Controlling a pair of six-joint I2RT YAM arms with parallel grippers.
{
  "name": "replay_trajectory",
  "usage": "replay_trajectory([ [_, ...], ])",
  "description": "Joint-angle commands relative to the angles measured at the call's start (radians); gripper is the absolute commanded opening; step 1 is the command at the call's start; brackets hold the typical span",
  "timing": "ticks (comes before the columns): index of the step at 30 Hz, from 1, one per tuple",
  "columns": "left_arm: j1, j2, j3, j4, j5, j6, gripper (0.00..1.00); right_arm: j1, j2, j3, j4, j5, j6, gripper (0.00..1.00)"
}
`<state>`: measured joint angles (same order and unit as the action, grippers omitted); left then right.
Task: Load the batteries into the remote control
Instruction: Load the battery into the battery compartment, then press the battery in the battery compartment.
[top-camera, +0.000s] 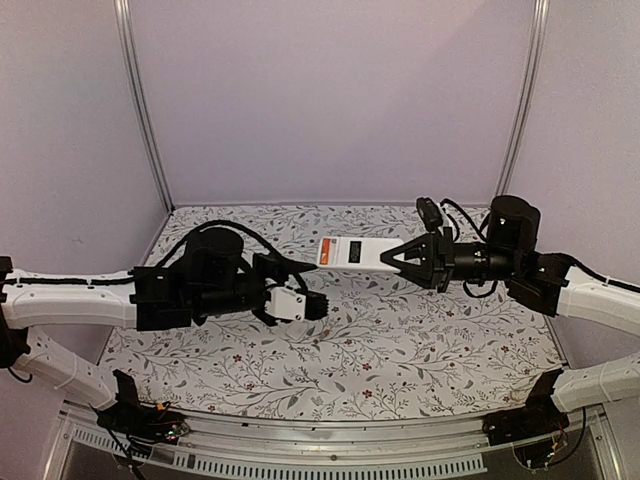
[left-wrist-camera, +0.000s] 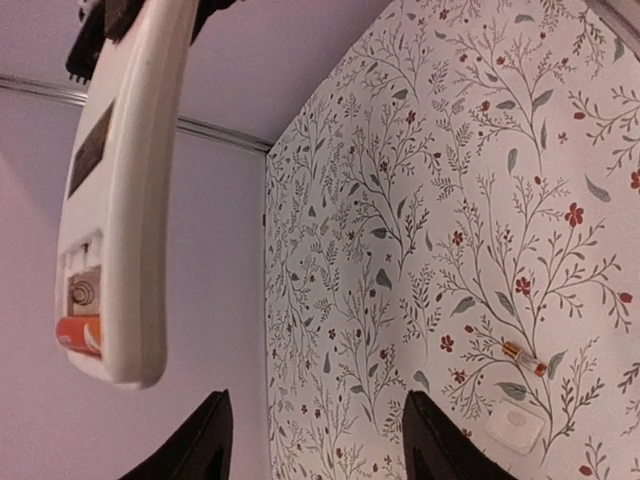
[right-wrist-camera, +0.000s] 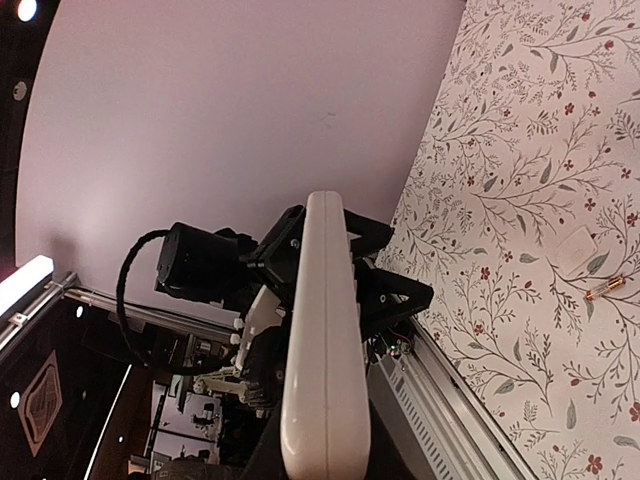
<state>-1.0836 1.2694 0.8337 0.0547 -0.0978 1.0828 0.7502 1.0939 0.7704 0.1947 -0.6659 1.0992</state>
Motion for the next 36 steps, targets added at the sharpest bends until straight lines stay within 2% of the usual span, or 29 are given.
replay_trajectory([
  [1, 0.038, -0.069, 0.060, -0.020, 0.039, -0.254, 0.64, -0.001, -0.051, 0.020, -0.047, 0.008, -0.126, 0.00],
  [3, 0.068, -0.101, 0.096, -0.071, 0.040, -0.406, 0.71, 0.001, -0.071, 0.049, -0.159, 0.032, -0.247, 0.00],
  [5, 0.113, -0.132, 0.123, -0.123, 0.113, -0.583, 0.76, 0.000, -0.097, 0.054, -0.209, 0.057, -0.338, 0.00],
  [10, 0.221, -0.145, 0.163, -0.126, 0.276, -1.088, 0.80, 0.001, -0.137, 0.053, -0.268, 0.092, -0.508, 0.00],
  [13, 0.274, -0.103, 0.164, -0.079, 0.407, -1.406, 0.80, 0.001, -0.151, 0.044, -0.276, 0.104, -0.594, 0.00],
  [17, 0.288, -0.038, 0.120, 0.135, 0.614, -1.633, 0.80, 0.001, -0.156, 0.044, -0.275, 0.110, -0.668, 0.00],
  [19, 0.288, -0.017, 0.101, 0.238, 0.666, -1.707, 0.80, 0.001, -0.157, 0.050, -0.275, 0.100, -0.693, 0.00],
  [22, 0.279, 0.008, 0.095, 0.298, 0.699, -1.748, 0.78, 0.001, -0.149, 0.064, -0.272, 0.075, -0.713, 0.00],
  [36, 0.245, 0.110, 0.097, 0.362, 0.744, -1.800, 0.54, 0.005, -0.105, 0.099, -0.251, 0.025, -0.701, 0.00],
])
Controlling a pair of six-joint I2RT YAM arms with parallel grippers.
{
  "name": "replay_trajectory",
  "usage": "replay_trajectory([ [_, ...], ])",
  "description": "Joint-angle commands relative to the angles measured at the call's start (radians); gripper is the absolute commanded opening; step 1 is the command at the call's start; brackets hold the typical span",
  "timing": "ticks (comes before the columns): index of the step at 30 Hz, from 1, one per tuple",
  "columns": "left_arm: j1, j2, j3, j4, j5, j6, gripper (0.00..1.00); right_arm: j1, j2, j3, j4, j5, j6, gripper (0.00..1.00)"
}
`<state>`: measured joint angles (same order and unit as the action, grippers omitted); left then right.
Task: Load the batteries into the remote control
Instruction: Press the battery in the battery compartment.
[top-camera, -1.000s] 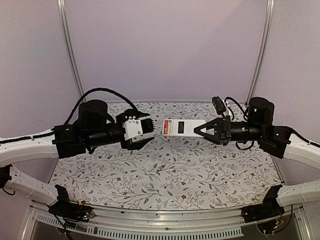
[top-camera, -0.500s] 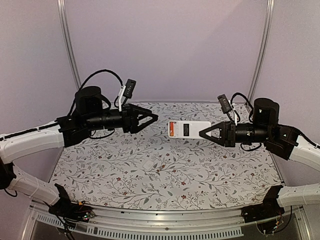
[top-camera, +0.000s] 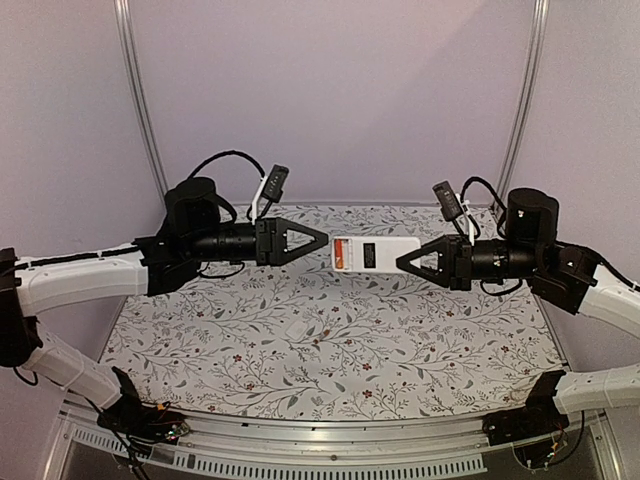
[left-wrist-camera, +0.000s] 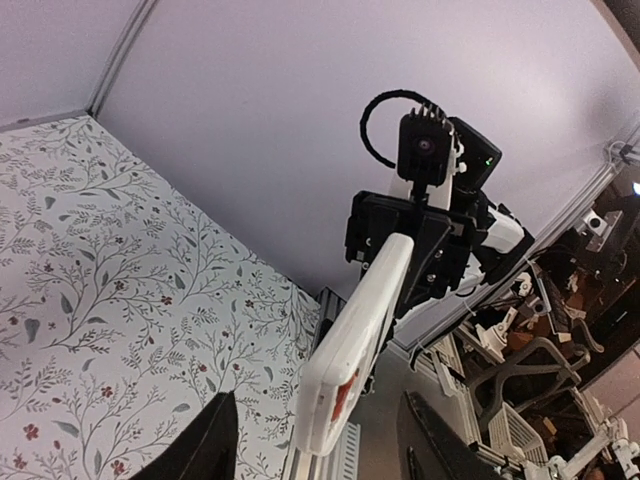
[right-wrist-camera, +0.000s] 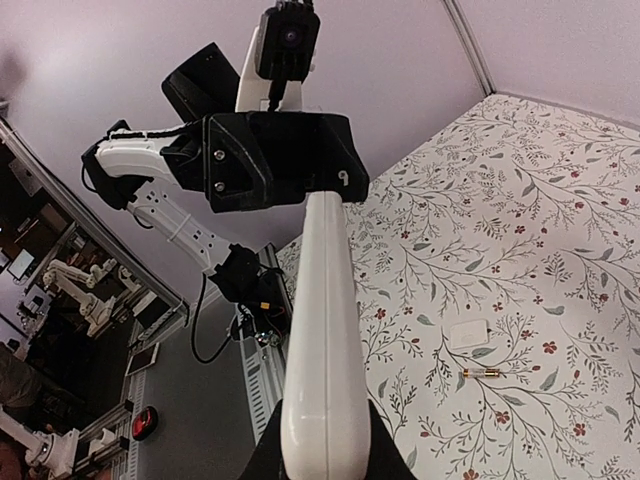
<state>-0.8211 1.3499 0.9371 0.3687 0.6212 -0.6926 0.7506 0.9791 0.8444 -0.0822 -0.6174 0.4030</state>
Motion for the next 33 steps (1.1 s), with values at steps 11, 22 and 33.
replay_trajectory([
  [11, -0.038, 0.081, 0.024, 0.070, 0.035, -0.030, 0.39, 0.006, 0.015, 0.024, 0.027, -0.027, 0.000, 0.00],
  [22, -0.038, 0.103, 0.037, 0.030, 0.042, -0.011, 0.14, 0.006, 0.001, 0.022, 0.030, -0.039, -0.005, 0.00],
  [33, -0.038, 0.059, 0.041, -0.101, -0.019, 0.111, 0.32, 0.007, -0.010, 0.021, 0.036, -0.028, 0.007, 0.00],
])
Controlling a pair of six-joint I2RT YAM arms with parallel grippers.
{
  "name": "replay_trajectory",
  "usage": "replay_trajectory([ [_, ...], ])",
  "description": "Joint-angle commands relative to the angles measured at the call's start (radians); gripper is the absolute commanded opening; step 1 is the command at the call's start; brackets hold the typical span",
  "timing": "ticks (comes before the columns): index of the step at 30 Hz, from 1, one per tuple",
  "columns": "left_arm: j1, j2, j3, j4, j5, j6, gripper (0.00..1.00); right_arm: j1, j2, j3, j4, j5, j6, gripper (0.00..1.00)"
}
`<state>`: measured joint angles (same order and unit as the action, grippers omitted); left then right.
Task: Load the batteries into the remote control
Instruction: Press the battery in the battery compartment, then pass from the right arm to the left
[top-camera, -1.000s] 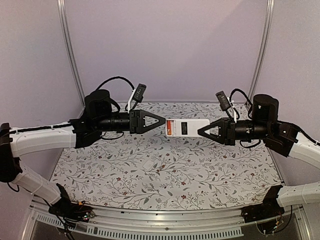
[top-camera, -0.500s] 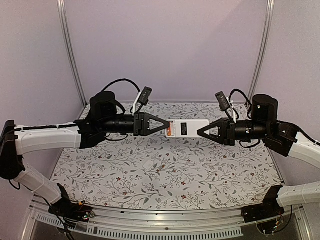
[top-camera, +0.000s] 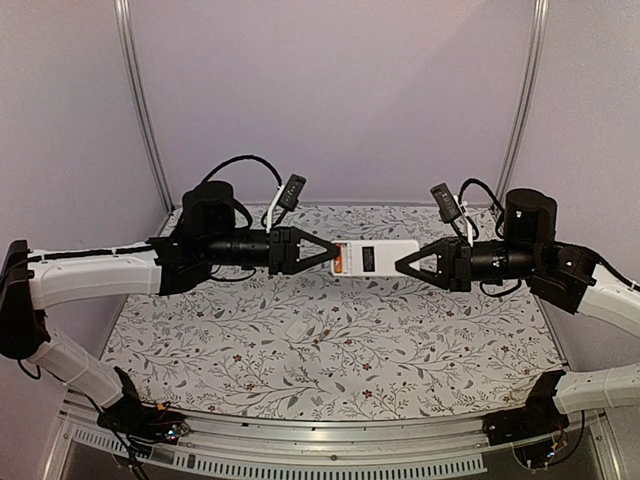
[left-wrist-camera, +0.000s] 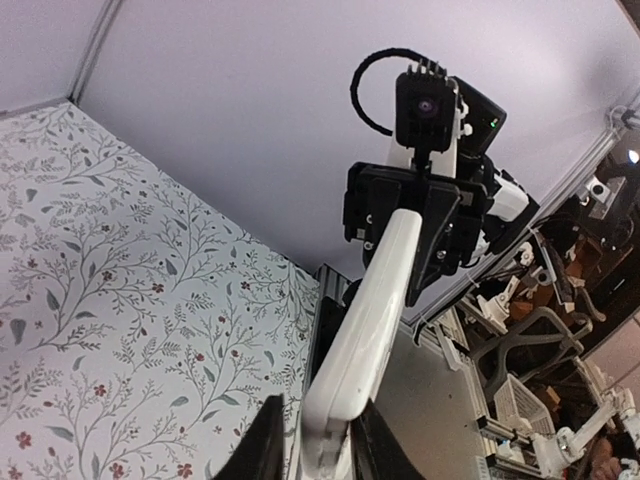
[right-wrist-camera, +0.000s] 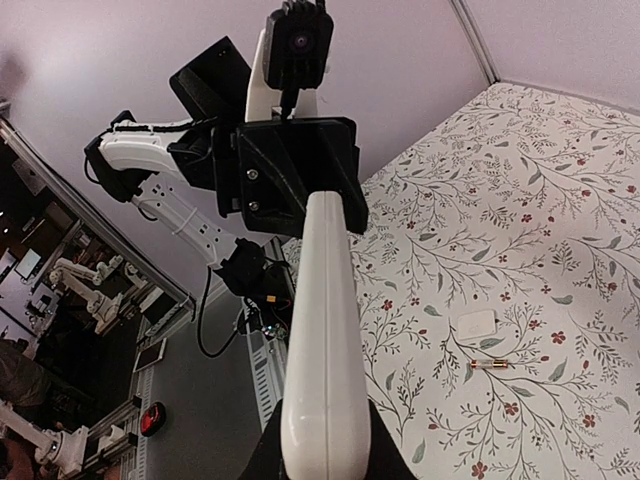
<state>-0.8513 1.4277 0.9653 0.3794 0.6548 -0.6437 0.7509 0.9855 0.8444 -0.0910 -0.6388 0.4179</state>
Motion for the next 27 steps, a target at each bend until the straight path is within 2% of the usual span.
replay_trajectory([
  [1, -0.006, -0.028, 0.015, -0.125, -0.066, 0.081, 0.39, 0.006, -0.017, 0.016, 0.043, 0.002, -0.004, 0.00],
  [3, -0.005, -0.049, 0.029, -0.164, -0.096, 0.120, 0.51, 0.007, -0.016, 0.010, 0.031, 0.015, 0.004, 0.00],
  [11, -0.001, -0.092, 0.080, -0.342, -0.139, 0.293, 0.64, -0.023, -0.019, -0.014, -0.003, 0.042, 0.030, 0.00],
  [14, 0.002, -0.117, 0.087, -0.496, -0.241, 0.394, 0.67, -0.075, -0.032, -0.046, -0.027, 0.039, 0.058, 0.00],
  [17, 0.004, -0.123, 0.064, -0.582, -0.331, 0.447, 0.68, -0.126, -0.045, -0.075, -0.062, 0.024, 0.089, 0.00],
  [24, 0.000, -0.124, 0.019, -0.654, -0.360, 0.569, 0.72, -0.143, -0.018, -0.108, -0.127, -0.062, 0.102, 0.00],
  [27, -0.003, -0.123, 0.022, -0.656, -0.383, 0.554, 0.70, -0.143, 0.002, -0.112, -0.156, -0.121, 0.081, 0.00],
])
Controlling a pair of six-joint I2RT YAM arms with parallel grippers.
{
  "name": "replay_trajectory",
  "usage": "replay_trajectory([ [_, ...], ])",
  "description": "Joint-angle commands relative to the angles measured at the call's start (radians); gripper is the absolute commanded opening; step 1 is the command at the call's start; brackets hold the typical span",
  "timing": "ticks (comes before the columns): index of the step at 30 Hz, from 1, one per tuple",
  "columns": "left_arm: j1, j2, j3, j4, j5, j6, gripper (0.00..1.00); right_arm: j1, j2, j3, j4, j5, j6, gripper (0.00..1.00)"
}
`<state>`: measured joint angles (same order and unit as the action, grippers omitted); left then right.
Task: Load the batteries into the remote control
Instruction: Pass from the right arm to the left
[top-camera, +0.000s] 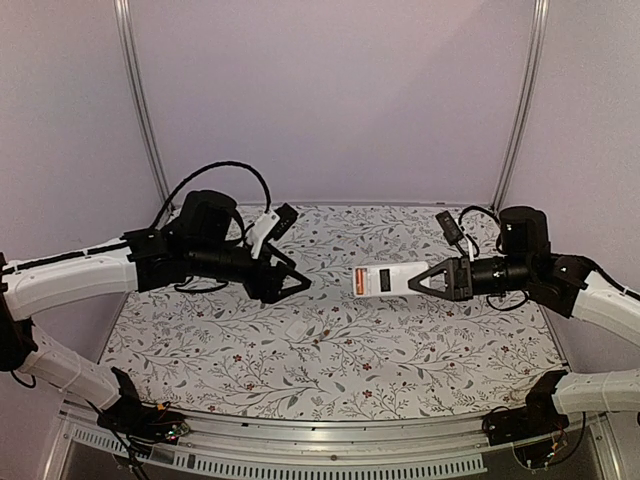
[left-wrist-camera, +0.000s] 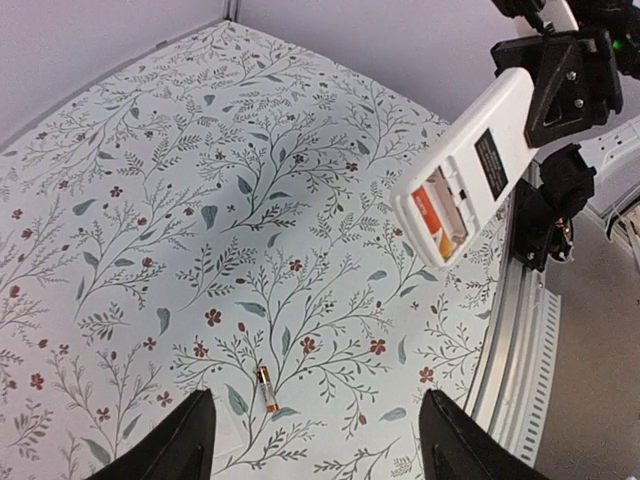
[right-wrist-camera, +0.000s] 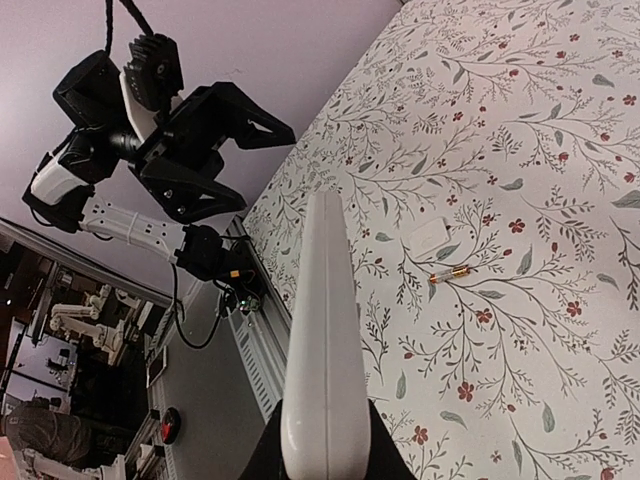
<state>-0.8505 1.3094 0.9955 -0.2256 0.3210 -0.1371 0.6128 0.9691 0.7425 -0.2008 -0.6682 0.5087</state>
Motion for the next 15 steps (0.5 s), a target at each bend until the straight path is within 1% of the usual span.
replay_trajectory([
  [1, -0.009, -0.011, -0.021, -0.032, -0.015, 0.045, 0.70, -0.005, 0.025, -0.011, -0.050, -0.113, -0.016, 0.00],
  [3, -0.047, -0.011, -0.022, -0.015, 0.004, 0.072, 0.69, -0.005, 0.039, -0.004, -0.062, -0.150, -0.027, 0.00],
  [6, -0.092, 0.026, 0.026, -0.053, 0.037, 0.121, 0.69, -0.005, 0.065, 0.017, -0.102, -0.206, -0.061, 0.00],
  [9, -0.121, 0.077, 0.082, -0.085, 0.095, 0.135, 0.70, 0.003, 0.088, 0.055, -0.168, -0.249, -0.117, 0.00],
  [12, -0.139, 0.113, 0.120, -0.090, 0.145, 0.136, 0.75, 0.020, 0.108, 0.096, -0.236, -0.265, -0.175, 0.00],
  [13, -0.146, 0.122, 0.132, -0.086, 0.150, 0.136, 0.78, 0.028, 0.112, 0.103, -0.242, -0.271, -0.191, 0.00],
  [15, -0.166, 0.140, 0.149, -0.074, 0.138, 0.136, 0.81, 0.046, 0.122, 0.116, -0.241, -0.298, -0.200, 0.00],
])
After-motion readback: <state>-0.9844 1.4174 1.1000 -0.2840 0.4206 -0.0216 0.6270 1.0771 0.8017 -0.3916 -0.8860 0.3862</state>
